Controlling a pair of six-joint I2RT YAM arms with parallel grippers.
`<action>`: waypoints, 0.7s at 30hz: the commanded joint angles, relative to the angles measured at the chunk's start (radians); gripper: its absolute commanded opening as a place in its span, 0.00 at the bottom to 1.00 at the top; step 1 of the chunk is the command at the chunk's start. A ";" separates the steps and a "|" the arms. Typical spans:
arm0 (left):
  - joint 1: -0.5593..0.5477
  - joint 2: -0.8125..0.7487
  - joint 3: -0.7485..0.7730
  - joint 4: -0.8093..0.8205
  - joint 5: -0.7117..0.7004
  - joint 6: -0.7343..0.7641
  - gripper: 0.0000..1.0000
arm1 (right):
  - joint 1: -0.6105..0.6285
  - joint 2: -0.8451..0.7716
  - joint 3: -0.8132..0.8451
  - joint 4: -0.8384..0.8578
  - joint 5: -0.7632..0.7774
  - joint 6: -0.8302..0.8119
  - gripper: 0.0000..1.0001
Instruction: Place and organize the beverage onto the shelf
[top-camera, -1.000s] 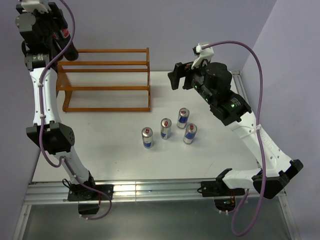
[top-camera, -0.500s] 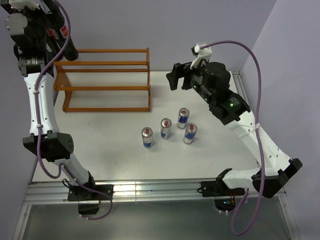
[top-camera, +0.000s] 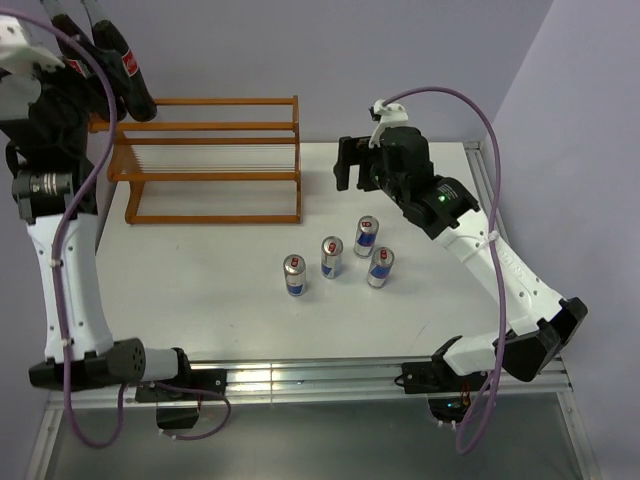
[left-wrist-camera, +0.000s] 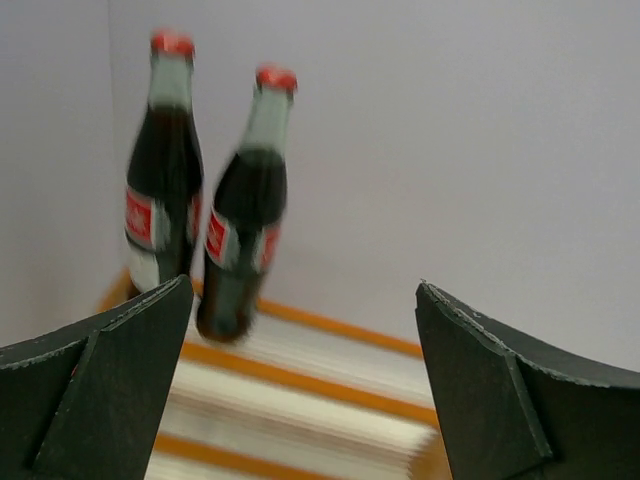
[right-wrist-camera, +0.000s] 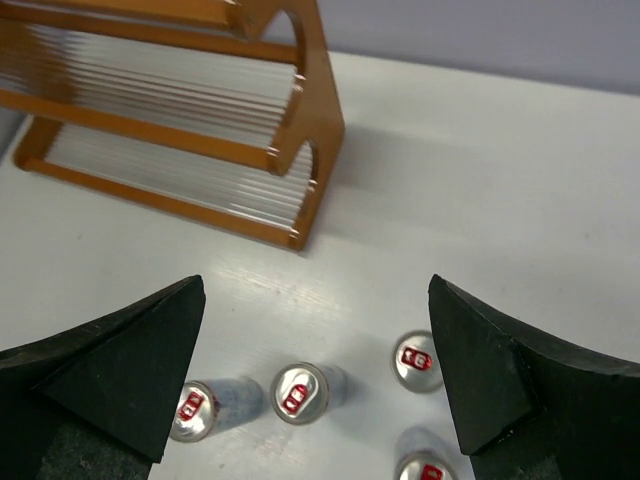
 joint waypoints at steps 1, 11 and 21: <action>-0.048 -0.100 -0.129 -0.100 -0.034 -0.118 1.00 | -0.008 0.003 0.000 -0.090 0.123 0.050 1.00; -0.358 -0.200 -0.339 -0.204 -0.203 -0.097 0.99 | -0.030 0.066 -0.145 -0.098 0.102 0.085 0.95; -0.525 -0.177 -0.424 -0.262 -0.335 -0.054 1.00 | -0.068 0.194 -0.169 -0.118 0.102 0.068 0.93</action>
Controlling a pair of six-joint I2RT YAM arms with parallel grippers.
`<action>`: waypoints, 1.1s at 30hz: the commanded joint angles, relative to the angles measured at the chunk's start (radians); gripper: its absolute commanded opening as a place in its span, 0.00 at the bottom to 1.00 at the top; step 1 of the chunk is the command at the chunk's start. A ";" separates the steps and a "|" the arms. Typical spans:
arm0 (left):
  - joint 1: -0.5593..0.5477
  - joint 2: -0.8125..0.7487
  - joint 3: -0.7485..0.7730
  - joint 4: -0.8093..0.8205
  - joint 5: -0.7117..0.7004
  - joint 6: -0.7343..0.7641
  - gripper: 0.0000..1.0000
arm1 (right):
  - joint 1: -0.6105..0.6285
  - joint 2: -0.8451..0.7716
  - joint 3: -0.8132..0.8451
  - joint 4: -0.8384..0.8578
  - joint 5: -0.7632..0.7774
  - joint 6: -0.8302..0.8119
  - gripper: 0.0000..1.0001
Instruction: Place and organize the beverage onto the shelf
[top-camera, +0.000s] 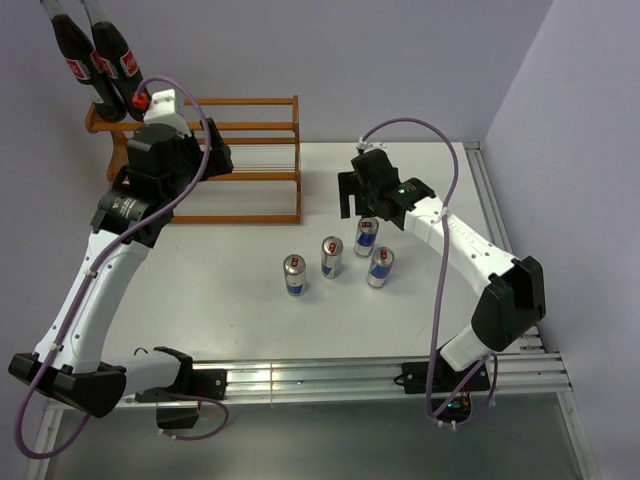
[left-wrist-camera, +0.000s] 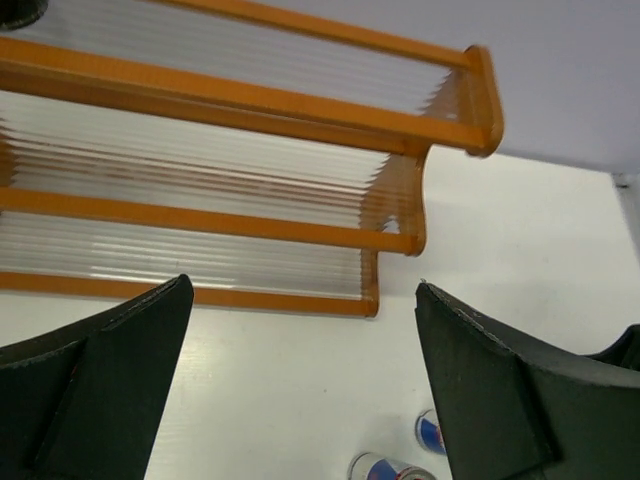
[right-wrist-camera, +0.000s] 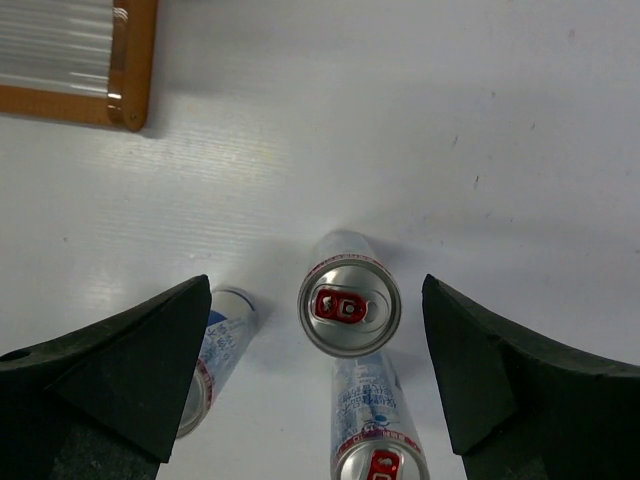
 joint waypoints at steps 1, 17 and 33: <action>-0.062 0.001 -0.015 -0.020 -0.146 0.033 0.99 | -0.008 0.025 -0.005 -0.013 0.022 -0.001 0.93; -0.194 0.073 -0.001 -0.057 -0.199 0.050 1.00 | -0.011 0.086 -0.092 0.013 0.033 -0.001 0.82; -0.211 -0.003 -0.191 0.304 0.030 0.027 0.99 | -0.015 0.014 0.052 -0.060 0.062 -0.043 0.21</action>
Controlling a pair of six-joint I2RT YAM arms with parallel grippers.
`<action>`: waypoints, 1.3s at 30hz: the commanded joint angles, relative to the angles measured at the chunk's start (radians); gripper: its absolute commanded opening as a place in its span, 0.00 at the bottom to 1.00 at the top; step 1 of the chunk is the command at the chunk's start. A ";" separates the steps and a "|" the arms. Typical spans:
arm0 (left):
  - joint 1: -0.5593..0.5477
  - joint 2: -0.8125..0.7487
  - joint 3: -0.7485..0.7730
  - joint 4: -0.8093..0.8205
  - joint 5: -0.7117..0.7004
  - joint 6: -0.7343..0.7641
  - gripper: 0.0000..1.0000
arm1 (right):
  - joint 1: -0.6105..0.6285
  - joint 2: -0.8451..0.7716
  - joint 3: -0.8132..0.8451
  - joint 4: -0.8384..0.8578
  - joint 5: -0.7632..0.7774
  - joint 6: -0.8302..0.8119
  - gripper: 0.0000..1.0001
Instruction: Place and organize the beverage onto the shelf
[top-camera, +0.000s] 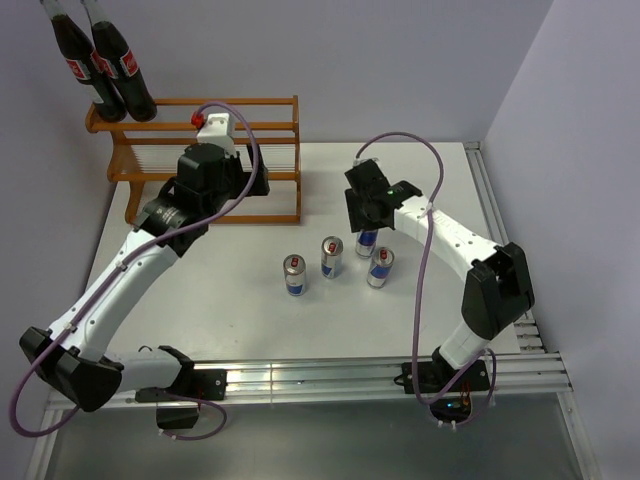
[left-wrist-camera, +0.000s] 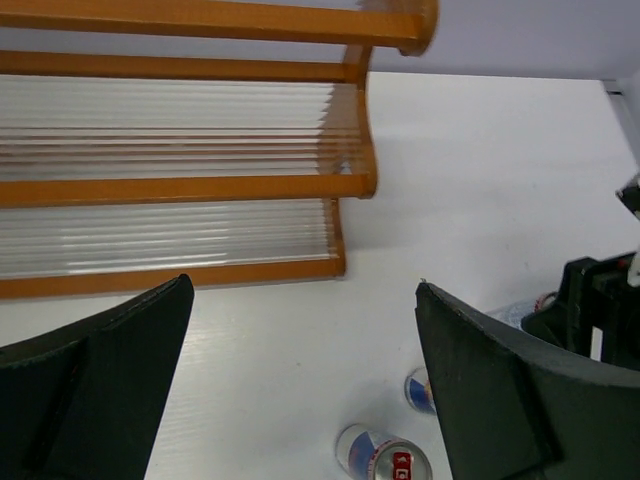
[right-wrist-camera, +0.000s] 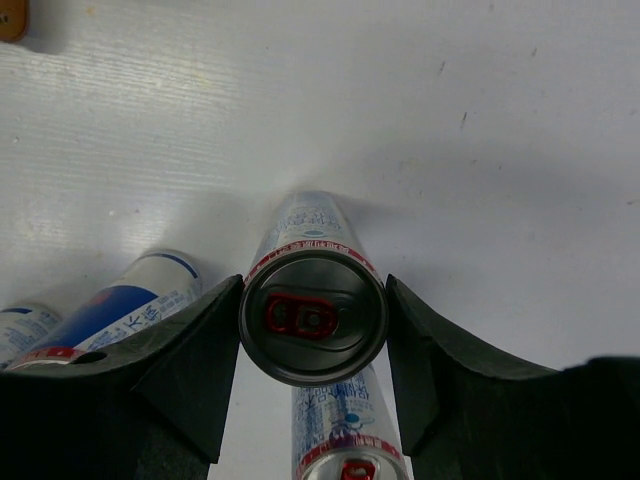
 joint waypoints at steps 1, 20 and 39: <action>-0.006 -0.059 -0.100 0.261 0.142 0.008 0.99 | -0.005 -0.086 0.142 -0.019 0.049 -0.025 0.18; -0.035 -0.124 -0.495 0.916 0.709 0.412 0.99 | 0.101 0.031 0.860 -0.392 0.034 -0.117 0.00; -0.153 -0.087 -0.489 0.877 0.520 0.570 1.00 | 0.371 0.109 1.064 -0.405 0.017 -0.164 0.00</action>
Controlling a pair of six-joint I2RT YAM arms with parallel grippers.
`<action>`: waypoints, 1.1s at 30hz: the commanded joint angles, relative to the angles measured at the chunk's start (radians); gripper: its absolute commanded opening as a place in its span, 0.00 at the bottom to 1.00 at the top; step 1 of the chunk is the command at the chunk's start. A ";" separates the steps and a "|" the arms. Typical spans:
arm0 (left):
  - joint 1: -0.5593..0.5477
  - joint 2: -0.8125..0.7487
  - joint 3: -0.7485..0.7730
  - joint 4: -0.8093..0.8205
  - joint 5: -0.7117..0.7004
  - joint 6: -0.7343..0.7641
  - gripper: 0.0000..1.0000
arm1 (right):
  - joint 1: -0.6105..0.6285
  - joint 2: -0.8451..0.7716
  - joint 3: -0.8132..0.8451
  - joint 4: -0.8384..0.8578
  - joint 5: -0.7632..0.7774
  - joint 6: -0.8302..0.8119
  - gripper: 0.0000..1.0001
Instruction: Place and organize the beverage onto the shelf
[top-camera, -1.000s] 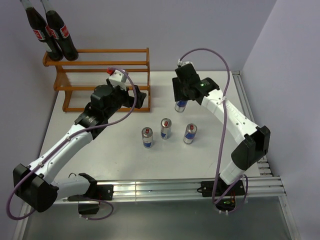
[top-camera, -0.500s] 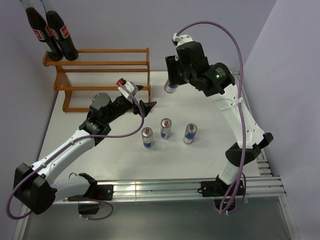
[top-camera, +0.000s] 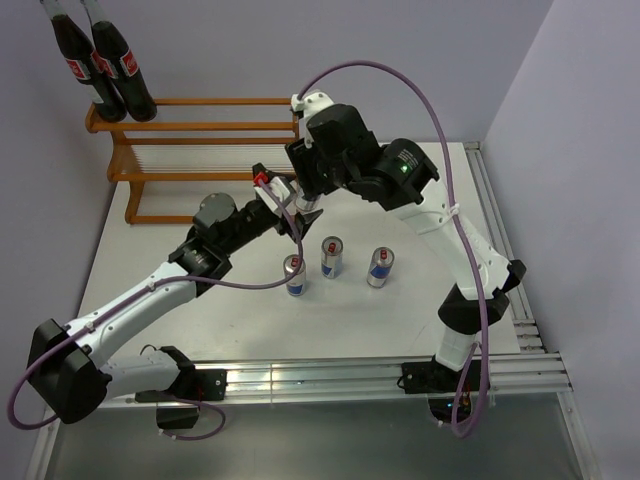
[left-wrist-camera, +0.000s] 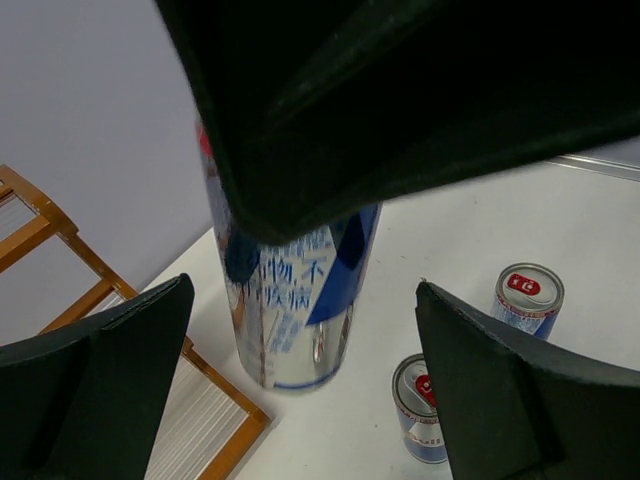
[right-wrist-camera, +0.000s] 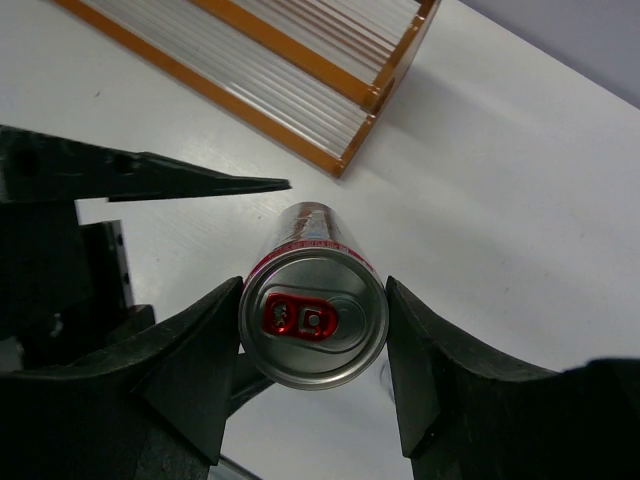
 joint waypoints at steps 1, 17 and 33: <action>-0.014 0.007 0.001 0.041 -0.048 0.035 0.99 | 0.033 -0.035 0.034 0.085 -0.012 -0.022 0.00; -0.045 0.007 -0.011 0.096 -0.168 -0.025 0.16 | 0.073 -0.045 -0.022 0.142 -0.088 -0.010 0.06; 0.036 -0.025 -0.030 0.205 -0.229 -0.213 0.00 | 0.047 -0.102 -0.142 0.266 -0.203 0.048 0.64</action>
